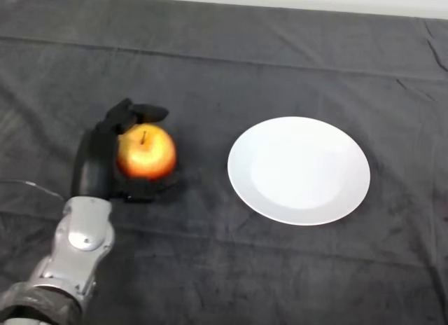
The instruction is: Move the apple to the plate
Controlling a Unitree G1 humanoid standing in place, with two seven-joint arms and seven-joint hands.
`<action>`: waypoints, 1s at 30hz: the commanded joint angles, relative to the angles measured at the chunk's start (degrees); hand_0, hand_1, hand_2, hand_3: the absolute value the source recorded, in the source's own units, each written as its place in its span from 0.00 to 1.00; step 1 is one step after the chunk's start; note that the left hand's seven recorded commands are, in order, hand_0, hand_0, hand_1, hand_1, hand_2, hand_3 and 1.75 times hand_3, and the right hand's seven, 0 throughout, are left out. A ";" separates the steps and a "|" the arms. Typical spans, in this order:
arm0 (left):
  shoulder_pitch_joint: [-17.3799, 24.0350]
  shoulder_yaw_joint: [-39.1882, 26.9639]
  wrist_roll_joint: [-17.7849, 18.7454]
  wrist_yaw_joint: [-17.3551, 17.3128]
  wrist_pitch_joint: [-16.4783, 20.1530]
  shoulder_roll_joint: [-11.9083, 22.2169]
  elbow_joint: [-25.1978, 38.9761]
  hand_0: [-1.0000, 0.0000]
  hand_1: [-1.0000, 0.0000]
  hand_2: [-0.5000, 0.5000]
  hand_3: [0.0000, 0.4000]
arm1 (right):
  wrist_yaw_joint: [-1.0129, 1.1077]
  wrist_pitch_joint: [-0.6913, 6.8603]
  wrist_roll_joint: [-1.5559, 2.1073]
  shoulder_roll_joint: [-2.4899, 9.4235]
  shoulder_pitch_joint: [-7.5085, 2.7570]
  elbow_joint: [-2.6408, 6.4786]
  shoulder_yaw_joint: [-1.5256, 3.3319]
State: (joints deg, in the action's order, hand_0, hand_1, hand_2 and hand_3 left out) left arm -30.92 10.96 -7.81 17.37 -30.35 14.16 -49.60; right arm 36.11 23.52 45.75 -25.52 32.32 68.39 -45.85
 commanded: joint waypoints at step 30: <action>-12.35 21.77 6.12 7.22 4.70 -6.25 -1.24 0.00 0.00 0.50 1.00 | -0.31 -0.26 -0.18 -1.41 -0.02 0.04 -0.75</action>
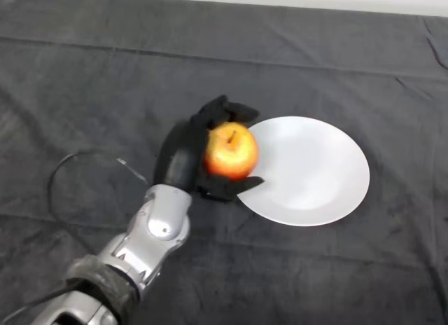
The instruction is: Move the apple to the plate
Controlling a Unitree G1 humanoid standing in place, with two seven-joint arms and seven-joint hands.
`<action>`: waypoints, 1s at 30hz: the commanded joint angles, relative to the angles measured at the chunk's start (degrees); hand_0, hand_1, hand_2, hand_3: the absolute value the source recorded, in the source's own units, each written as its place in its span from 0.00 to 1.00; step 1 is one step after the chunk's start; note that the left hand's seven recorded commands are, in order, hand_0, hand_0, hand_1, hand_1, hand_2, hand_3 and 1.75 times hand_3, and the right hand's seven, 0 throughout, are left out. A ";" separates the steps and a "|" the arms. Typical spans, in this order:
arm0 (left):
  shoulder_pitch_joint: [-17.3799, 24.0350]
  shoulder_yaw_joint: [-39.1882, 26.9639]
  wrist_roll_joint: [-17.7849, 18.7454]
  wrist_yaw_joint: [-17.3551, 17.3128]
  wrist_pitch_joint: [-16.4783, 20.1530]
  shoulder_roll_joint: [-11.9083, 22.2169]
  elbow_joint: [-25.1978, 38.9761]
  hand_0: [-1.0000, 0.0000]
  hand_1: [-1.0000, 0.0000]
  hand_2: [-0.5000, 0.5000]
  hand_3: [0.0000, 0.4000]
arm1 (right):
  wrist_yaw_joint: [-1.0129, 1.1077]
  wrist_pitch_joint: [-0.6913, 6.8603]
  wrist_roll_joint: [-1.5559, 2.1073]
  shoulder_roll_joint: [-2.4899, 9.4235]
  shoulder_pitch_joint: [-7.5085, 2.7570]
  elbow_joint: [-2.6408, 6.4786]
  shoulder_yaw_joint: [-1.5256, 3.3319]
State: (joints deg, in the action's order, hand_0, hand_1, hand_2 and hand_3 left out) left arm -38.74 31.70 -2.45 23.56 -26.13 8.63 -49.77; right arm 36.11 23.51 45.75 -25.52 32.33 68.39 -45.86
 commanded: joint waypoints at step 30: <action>-10.77 25.50 13.97 3.14 2.35 -2.33 -4.49 1.00 1.00 0.50 0.00 | -0.02 -0.25 -0.14 -1.66 0.19 0.66 -0.84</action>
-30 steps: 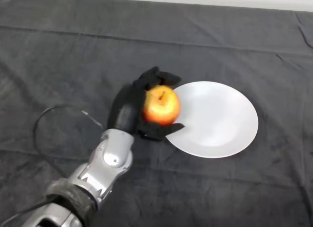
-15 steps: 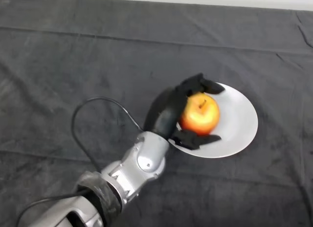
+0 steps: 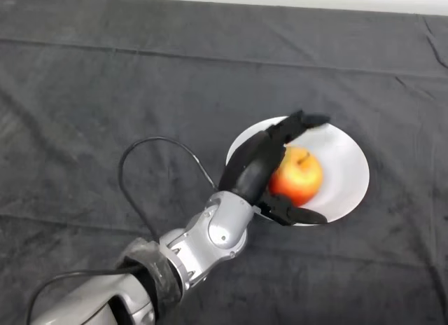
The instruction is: Move the apple to the plate
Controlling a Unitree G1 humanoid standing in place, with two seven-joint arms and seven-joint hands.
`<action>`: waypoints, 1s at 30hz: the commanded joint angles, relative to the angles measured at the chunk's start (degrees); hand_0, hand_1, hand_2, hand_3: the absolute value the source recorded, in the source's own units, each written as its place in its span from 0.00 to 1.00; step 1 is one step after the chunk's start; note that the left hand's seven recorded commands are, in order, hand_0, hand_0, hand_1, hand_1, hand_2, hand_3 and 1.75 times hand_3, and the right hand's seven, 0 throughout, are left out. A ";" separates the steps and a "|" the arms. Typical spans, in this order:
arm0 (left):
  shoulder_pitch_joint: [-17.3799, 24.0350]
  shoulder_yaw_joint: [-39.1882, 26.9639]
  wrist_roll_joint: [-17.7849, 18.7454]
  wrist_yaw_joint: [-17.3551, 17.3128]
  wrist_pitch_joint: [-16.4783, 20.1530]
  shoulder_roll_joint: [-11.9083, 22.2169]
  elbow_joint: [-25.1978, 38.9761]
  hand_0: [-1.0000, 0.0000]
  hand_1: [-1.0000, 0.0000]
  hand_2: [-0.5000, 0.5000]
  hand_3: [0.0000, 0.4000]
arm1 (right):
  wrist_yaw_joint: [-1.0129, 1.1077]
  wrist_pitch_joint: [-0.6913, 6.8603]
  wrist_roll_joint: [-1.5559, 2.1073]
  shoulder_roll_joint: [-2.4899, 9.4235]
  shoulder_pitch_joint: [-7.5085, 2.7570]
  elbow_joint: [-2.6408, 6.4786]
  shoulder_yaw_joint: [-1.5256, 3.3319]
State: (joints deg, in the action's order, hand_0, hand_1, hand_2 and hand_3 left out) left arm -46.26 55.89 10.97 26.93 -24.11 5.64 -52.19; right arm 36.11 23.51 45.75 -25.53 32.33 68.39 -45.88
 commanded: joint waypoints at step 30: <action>2.31 -12.36 2.70 -0.83 -6.05 14.71 8.04 1.00 1.00 0.50 0.00 | 0.10 -0.32 -0.20 -1.69 0.25 0.85 -0.84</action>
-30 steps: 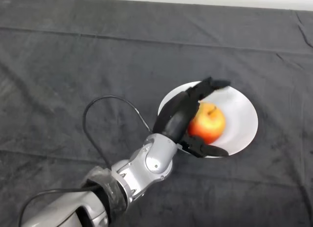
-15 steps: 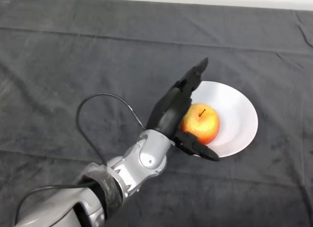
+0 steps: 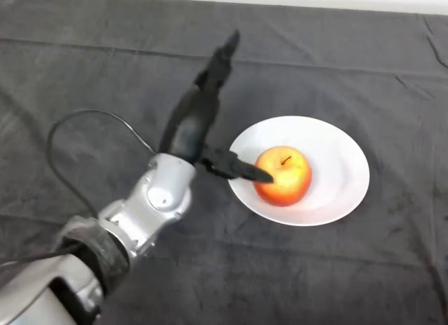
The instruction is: Move the apple to the plate
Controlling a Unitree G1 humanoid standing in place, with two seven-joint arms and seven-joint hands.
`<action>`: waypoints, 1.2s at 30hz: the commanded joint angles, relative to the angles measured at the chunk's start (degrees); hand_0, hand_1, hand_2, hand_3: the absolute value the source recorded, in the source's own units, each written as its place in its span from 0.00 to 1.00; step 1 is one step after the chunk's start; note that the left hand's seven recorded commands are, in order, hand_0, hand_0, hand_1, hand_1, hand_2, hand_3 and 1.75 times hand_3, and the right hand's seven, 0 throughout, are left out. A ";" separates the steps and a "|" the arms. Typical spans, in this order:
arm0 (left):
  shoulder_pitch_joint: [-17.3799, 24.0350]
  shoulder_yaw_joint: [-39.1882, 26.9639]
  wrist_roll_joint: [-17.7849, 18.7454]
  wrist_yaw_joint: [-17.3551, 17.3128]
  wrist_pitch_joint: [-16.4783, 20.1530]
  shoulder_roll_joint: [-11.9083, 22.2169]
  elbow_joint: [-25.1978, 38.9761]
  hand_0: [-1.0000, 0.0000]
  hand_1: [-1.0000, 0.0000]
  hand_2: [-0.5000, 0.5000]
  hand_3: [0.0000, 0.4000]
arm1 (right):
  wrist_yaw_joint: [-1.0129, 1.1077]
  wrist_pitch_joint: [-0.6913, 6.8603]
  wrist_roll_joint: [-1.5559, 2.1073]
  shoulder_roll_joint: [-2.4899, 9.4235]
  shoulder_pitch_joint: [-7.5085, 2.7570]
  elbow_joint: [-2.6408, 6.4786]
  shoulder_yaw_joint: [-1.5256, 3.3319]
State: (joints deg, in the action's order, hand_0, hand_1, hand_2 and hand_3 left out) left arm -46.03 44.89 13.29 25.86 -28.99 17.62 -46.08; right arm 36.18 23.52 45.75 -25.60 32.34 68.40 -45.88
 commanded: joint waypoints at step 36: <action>31.15 -36.94 8.32 -5.18 -6.16 25.20 21.55 1.00 1.00 0.50 0.00 | -0.33 -0.34 -0.26 -1.31 -0.03 0.05 -0.71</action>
State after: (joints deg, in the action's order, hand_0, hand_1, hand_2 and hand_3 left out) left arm -15.70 9.08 21.35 20.97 -33.49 38.52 -27.12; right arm 36.10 23.51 45.75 -25.64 32.29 68.40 -45.87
